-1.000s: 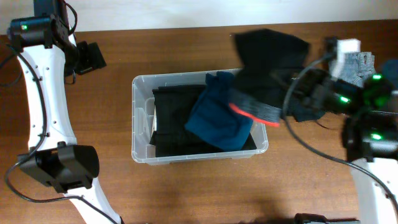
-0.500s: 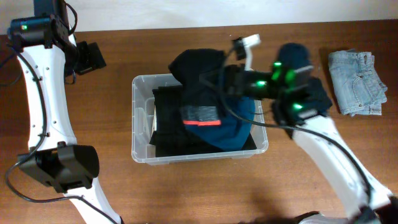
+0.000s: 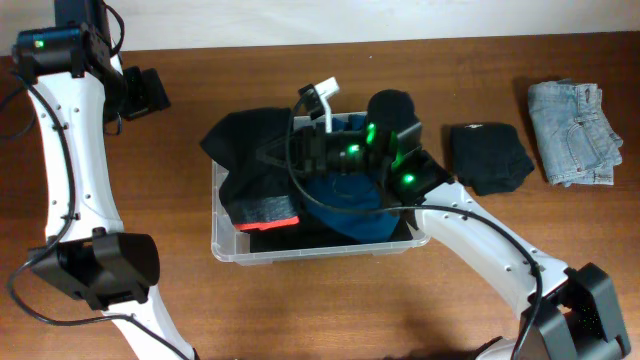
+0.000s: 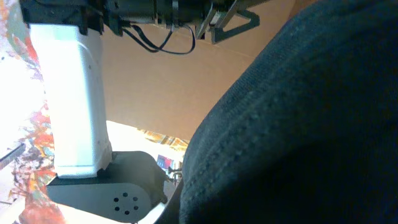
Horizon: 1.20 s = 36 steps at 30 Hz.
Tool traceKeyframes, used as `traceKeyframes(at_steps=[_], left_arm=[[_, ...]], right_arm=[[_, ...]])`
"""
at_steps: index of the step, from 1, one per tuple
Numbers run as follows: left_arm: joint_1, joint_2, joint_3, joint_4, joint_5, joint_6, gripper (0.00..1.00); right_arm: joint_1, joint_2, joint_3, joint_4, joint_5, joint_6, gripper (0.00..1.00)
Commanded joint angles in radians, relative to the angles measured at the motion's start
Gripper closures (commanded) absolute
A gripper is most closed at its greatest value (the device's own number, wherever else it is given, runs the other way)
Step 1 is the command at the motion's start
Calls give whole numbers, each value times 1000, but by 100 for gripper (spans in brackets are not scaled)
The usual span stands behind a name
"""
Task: Pack container
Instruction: 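Lower the black leggings into the container on top of the teal garment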
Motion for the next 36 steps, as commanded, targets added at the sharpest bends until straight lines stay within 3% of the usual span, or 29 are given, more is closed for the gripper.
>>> traceKeyframes(at_steps=[1,28,36], left_arm=[[5,-8,-3,-1,10,-10,1],[5,-8,-3,-1,10,-10,0],[5,-8,-3,-1,10,-10,1]], right_arm=[[16,-4,21,-18,84,-22,96],[88,131,21,-47,223,-16,96],[86,149,21,-170,296,-74,73]])
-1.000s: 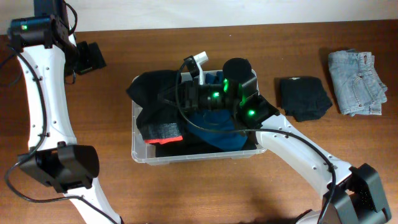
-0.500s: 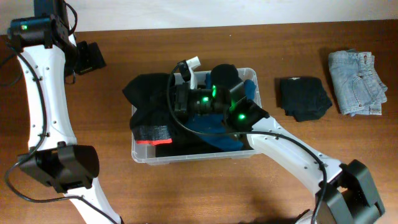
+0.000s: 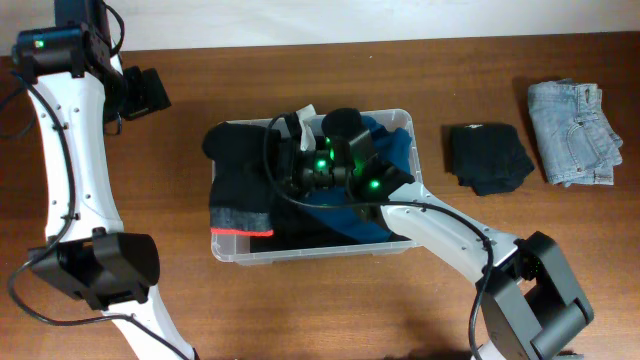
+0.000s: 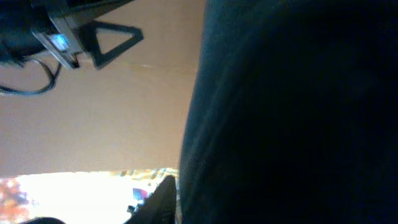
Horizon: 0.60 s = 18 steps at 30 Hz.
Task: Pack container
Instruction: 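Lower the black leggings into the container on top of the teal garment, then push the leggings down toward the container's left side with the right gripper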
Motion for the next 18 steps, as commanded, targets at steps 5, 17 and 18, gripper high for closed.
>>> traceKeyframes(at_steps=[5,17,18], left_arm=[[5,-8,-3,-1,10,-10,1],[5,-8,-3,-1,10,-10,0],[5,-8,-3,-1,10,-10,1]], right_arm=[[5,0,21,-137,166,-110,57],[-21,-2,238,-657,549,-360,50],[-21,-2,276,-713,589,-383,47]])
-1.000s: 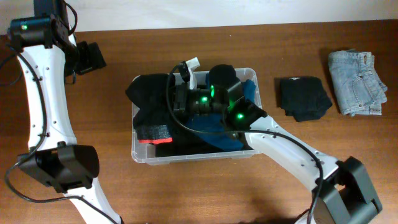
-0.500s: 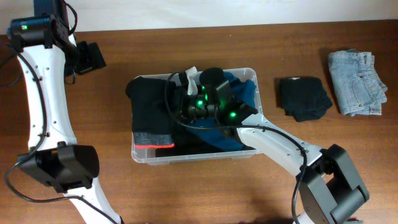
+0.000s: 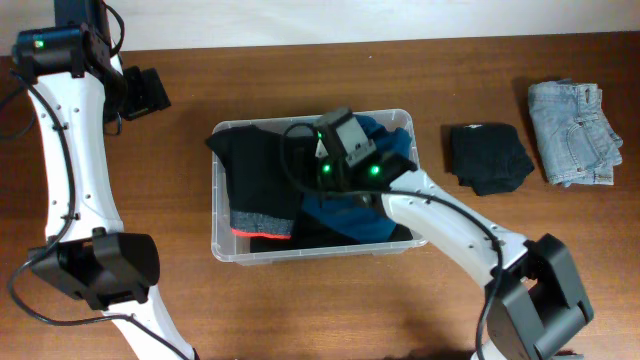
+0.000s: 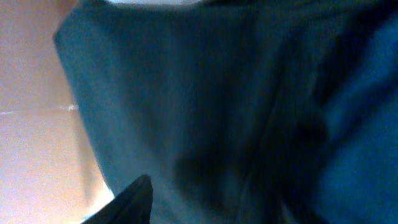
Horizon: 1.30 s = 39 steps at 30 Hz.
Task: Pack container
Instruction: 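Push the leggings down toward the container's left side with the right gripper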
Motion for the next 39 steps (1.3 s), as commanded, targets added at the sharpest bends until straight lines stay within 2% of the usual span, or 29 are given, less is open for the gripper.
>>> traceKeyframes(at_steps=[1,5,9,12,13,17,39], left_arm=[[5,-8,-3,-1,10,-10,1],[5,-8,-3,-1,10,-10,1],[5,-8,-3,-1,10,-10,1],[5,-8,-3,-1,10,-10,1],[5,-8,-3,-1,10,-10,1],[5,-8,-3,-1,10,-10,0],[5,-8,-3,-1,10,-10,1]], right_arm=[[-6,-5,139,-112,218,-135,40],[-5,-5,283,-290,334,-193,28],[-1,-5,353,-298,283,-308,27],[11,0,354,-286,272,-322,46],[16,7,354,-285,274,-322,59],[42,59,354,-259,272,-344,96],[197,351,354,-205,277,-348,96]])
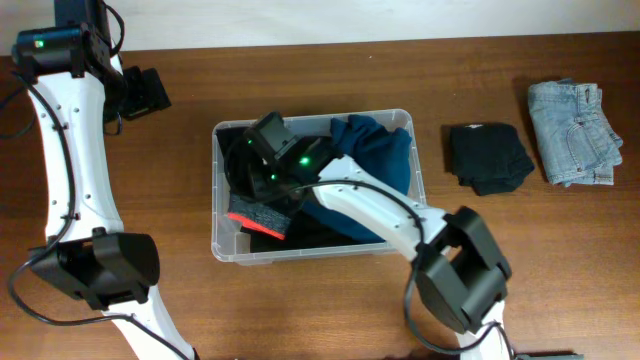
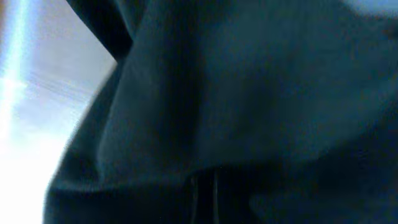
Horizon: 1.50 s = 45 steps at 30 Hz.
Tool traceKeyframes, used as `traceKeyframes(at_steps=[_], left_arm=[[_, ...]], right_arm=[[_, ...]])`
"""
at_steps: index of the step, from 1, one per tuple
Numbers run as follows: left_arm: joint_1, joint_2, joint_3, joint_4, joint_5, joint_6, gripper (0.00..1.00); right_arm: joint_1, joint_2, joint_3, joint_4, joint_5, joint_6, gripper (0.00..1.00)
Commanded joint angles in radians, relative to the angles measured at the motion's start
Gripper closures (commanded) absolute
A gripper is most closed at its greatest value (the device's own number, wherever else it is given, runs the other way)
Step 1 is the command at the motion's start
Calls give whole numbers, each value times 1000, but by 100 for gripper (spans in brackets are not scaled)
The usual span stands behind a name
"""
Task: Pack container
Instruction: 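Push the leggings down toward the container's left side with the right gripper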
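A clear plastic container (image 1: 417,205) sits mid-table. Its left half holds a black garment (image 1: 238,178) with a grey and red band (image 1: 258,218), its right half a blue garment (image 1: 378,150). My right gripper (image 1: 262,165) is down in the container's left half, on the black garment. The right wrist view shows only dark cloth (image 2: 249,93) pressed close, and the fingers cannot be made out. My left gripper (image 1: 150,92) hangs at the far left, away from the container, too small to read.
A folded black garment (image 1: 488,157) and folded jeans (image 1: 575,133) lie on the wooden table to the right of the container. The left arm's base (image 1: 95,270) stands at the front left.
My right gripper has moved from the middle back of the container to its left half, onto the black garment. The grey and red band now lies bunched and tilted.
The black garment first lay spread over the container's left rim with my right gripper at the middle. Then it was narrower but still over the left rim. Then it lay inside the left half, where the gripper now rests on it. The left arm never moved.
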Motion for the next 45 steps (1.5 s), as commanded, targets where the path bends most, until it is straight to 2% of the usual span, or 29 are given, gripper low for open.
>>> traceKeyframes(at_steps=[1,11,17,22,29,45], left_arm=[[5,-8,-3,-1,10,-10,1],[5,-8,-3,-1,10,-10,1],[5,-8,-3,-1,10,-10,0],[5,-8,-3,-1,10,-10,1],[5,-8,-3,-1,10,-10,1],[5,-8,-3,-1,10,-10,0]], right_arm=[[27,40,11,-12,21,-10,96],[51,6,27,-24,78,-10,96],[51,-66,127,-83,191,-48,96],[47,-72,178,-13,191,-81,96],[26,-27,175,97,193,-81,96],[-4,132,174,149,175,-81,95]])
